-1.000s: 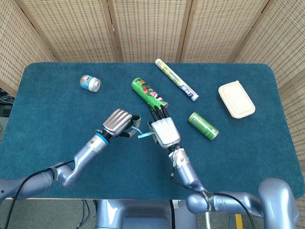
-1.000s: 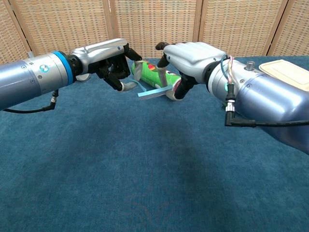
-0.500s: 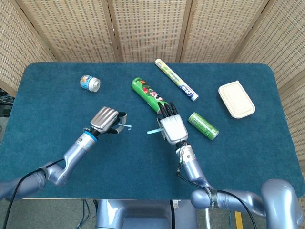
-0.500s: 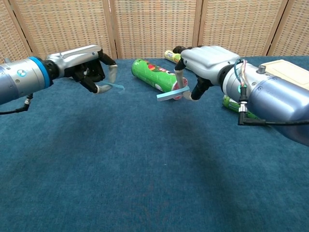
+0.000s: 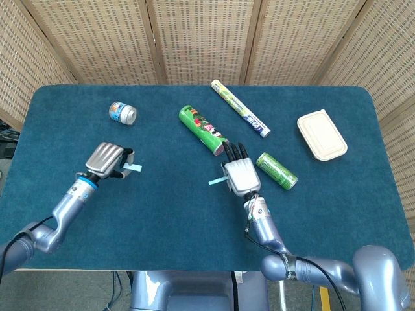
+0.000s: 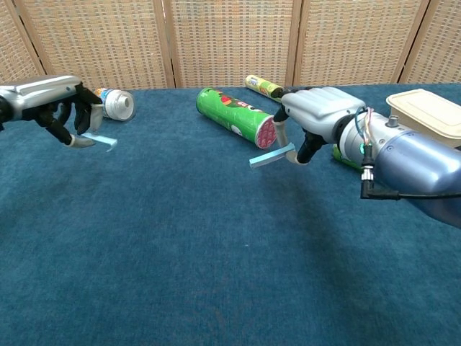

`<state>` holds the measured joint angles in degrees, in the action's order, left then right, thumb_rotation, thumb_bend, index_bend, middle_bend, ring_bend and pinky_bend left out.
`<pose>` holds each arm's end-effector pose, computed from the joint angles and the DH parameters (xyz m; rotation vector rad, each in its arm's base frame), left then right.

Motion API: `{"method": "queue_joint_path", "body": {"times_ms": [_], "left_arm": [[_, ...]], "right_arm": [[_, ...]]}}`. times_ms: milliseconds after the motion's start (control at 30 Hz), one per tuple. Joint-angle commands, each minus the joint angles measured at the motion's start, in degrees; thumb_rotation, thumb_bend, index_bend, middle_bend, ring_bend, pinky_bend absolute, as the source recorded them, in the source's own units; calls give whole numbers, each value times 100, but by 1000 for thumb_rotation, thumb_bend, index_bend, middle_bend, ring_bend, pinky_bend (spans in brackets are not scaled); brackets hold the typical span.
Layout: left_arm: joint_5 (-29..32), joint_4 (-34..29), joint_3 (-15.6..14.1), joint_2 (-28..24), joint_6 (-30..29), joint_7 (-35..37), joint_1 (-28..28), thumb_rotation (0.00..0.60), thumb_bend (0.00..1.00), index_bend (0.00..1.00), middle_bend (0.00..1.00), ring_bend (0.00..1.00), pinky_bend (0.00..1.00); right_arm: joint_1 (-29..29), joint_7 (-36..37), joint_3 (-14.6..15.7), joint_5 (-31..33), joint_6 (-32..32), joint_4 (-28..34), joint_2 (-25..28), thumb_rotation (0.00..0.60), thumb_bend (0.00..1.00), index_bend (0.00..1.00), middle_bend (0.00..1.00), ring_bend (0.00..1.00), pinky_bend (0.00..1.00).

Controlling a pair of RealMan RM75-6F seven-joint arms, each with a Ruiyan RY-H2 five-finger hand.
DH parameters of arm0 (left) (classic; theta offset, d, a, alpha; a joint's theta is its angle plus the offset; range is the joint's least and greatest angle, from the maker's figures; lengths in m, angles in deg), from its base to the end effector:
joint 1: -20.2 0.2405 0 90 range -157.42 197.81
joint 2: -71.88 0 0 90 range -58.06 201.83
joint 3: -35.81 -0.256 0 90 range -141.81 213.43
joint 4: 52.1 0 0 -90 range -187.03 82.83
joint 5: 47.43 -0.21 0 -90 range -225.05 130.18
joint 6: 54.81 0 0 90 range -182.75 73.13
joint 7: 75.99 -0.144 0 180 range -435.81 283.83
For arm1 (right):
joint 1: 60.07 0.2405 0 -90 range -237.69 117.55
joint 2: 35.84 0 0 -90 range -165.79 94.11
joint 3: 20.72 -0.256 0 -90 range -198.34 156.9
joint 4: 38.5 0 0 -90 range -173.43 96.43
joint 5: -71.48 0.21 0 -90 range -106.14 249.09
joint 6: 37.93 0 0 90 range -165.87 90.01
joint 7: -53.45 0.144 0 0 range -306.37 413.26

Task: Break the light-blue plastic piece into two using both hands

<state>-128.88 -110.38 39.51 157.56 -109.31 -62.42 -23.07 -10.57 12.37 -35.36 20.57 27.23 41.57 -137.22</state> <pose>-0.2315 0.3982 0.0406 -1.8491 -0.8713 -0.9322 -0.0933 -0.3585 -0.0493 1.7453 -0.7830 0.8601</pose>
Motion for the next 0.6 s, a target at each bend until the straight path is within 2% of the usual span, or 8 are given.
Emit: {"method": "queue_joint_path", "body": {"times_ms": [33, 100, 200, 333, 433, 600], "left_arm": [[146, -219, -9, -243, 89, -195, 143, 600, 88, 159, 39, 32, 246], [302, -529, 33, -526, 27, -208, 295, 600, 70, 122, 0, 0, 146], [476, -1115, 44, -991, -61, -365, 500, 600, 44, 37, 0, 0, 36], [659, -1741, 85, -1460, -356, -527, 792, 600, 11, 0, 0, 0, 0], [724, -2298, 118, -1864, -1122, -511, 1305, 600, 1, 0, 0, 0, 0], [678, -2867, -24, -2223, -2318, -513, 2221, 600, 0, 0, 0, 0, 0]], "right_arm": [[-45, -22, -69, 231, -59, 125, 28, 600, 0, 53, 0, 0, 0], [-136, 164, -188, 234, 28, 412, 181, 600, 0, 0, 0, 0, 0], [-329, 456, -163, -89, 201, 793, 528, 600, 0, 0, 0, 0, 0], [-639, 945, -55, -589, 421, 1130, 990, 600, 0, 0, 0, 0, 0], [-1129, 1582, 245, -1389, 900, 1238, 1538, 600, 0, 0, 0, 0, 0], [-1954, 2895, 923, -2544, 1564, 762, 2299, 600, 0, 0, 0, 0, 0]]}}
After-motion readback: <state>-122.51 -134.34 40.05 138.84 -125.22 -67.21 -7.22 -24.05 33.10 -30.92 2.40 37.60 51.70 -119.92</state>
